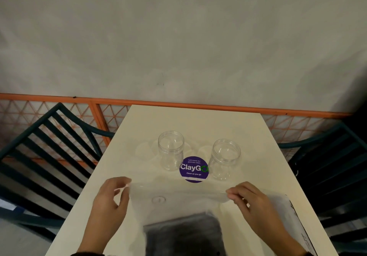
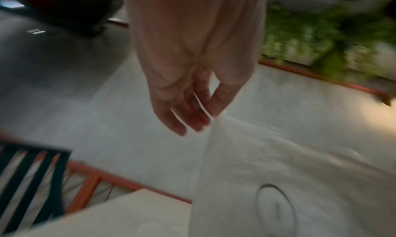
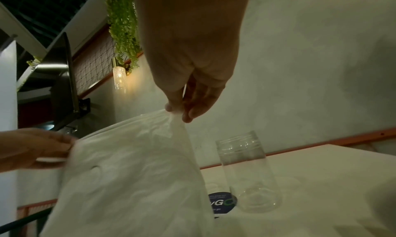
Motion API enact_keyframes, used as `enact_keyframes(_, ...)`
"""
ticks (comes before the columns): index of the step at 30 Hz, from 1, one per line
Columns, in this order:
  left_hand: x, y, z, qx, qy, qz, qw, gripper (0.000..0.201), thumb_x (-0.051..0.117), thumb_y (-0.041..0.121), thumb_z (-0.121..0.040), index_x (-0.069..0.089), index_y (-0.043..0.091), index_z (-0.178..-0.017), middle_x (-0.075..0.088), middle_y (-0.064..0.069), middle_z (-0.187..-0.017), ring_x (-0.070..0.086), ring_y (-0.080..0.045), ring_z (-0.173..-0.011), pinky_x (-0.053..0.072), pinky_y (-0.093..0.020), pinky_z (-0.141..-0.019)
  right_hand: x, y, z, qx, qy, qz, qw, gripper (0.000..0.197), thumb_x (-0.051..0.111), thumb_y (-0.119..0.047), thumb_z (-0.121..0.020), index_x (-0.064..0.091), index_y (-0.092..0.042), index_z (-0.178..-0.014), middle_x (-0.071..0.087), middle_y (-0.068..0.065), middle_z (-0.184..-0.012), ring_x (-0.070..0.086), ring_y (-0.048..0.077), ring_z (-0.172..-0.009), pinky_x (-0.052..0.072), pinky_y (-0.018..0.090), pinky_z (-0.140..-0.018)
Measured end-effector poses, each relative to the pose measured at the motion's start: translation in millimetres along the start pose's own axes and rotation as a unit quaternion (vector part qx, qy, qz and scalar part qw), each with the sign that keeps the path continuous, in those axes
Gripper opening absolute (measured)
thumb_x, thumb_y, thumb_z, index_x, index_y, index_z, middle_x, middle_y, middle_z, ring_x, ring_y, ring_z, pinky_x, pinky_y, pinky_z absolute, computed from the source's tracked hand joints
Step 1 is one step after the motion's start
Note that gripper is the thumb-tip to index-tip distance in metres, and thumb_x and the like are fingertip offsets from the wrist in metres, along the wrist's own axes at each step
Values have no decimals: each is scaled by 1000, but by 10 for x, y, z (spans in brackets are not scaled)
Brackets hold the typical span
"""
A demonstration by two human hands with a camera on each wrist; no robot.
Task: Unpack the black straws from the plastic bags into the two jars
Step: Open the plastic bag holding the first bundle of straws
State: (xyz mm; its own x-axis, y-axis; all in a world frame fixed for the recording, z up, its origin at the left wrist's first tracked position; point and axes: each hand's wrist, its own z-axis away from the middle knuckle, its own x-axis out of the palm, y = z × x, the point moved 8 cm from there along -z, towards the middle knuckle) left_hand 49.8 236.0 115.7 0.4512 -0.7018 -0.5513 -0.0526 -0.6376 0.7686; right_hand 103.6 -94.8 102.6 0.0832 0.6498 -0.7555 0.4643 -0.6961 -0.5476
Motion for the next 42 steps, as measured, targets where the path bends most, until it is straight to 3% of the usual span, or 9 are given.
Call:
enact_keyframes(4, 309, 695, 54, 134, -51, -78, 987, 14, 52, 40, -80, 60, 35, -90, 57, 13, -99, 50, -4, -95, 36, -28, -87, 63, -164, 41, -8, 2, -46, 999, 28, 49, -36, -83, 71, -18, -84, 61, -11, -82, 55, -6, -80, 40, 0, -67)
enact_keyframes(8, 964, 1033, 257, 169, -182, -98, 964, 28, 38, 48, -86, 57, 39, -104, 53, 18, -112, 41, 3, -105, 19, -11, -89, 108, -251, 70, -13, 8, -71, 997, 24, 49, -36, -82, 69, -23, -84, 55, -18, -80, 54, -10, -77, 38, -2, -65)
enact_keyframes(16, 954, 682, 164, 117, -169, -151, 967, 22, 37, 39, -90, 55, 28, -95, 59, 10, -104, 59, -4, -83, 36, -26, -83, 11, -173, 126, 16, 22, -88, 996, 14, 55, -34, -83, 68, -28, -83, 55, -29, -83, 57, -7, -77, 41, 1, -66)
enact_keyframes(21, 667, 162, -8, -15, -143, -181, 973, 34, 56, 7, -85, 55, 18, -117, 43, -10, -141, 66, -24, -96, 48, -37, -91, -60, -136, 87, 51, 19, -85, 995, 11, 60, -21, -81, 71, -18, -82, 59, -14, -82, 58, -4, -81, 41, -1, -63)
enact_keyframes(23, 631, 43, -18, -67, -154, -191, 967, 30, 58, 8, -84, 59, 9, -114, 55, -14, -126, 65, -24, -96, 47, -32, -91, -32, -159, 53, 64, 9, -80, 995, 4, 68, -16, -80, 70, -18, -81, 59, -12, -83, 59, -1, -81, 42, 0, -59)
enact_keyframes(27, 611, 247, 23, -43, -134, -156, 978, 15, 64, 20, -82, 61, 13, -69, 57, 2, -67, 55, -14, -64, 37, -15, -58, 73, -177, -44, 153, 7, -66, 986, 19, 78, -29, -70, 63, -21, -80, 52, -15, -84, 59, 5, -66, 41, -3, -60)
enact_keyframes(33, 697, 506, 158, -150, -150, 181, 960, 11, 58, 20, -86, 56, 12, -79, 58, -4, -78, 51, -17, -71, 43, -19, -66, 188, -110, -204, 241, 24, -66, 968, 14, 65, -18, -83, 65, -11, -96, 61, 5, -94, 56, 14, -74, 37, 3, -62)
enact_keyframes(38, 526, 222, 79, -123, -104, -15, 987, 23, 67, 8, -77, 46, 18, -77, 37, -5, -95, 46, -19, -73, 37, -15, -66, 344, 50, -175, 369, -22, -369, 853, 16, 61, -5, -85, 59, -5, -101, 69, 12, -82, 66, 26, -78, 54, 28, -70)
enact_keyframes(42, 388, -78, 75, -201, -76, -60, 975, 16, 62, 5, -77, 52, 11, -88, 53, -10, -87, 54, -25, -69, 42, -31, -65, 443, -4, -159, 397, -30, -602, 692, 15, 49, 2, -89, 58, -5, -98, 65, 9, -68, 59, 18, -61, 55, 26, -58)
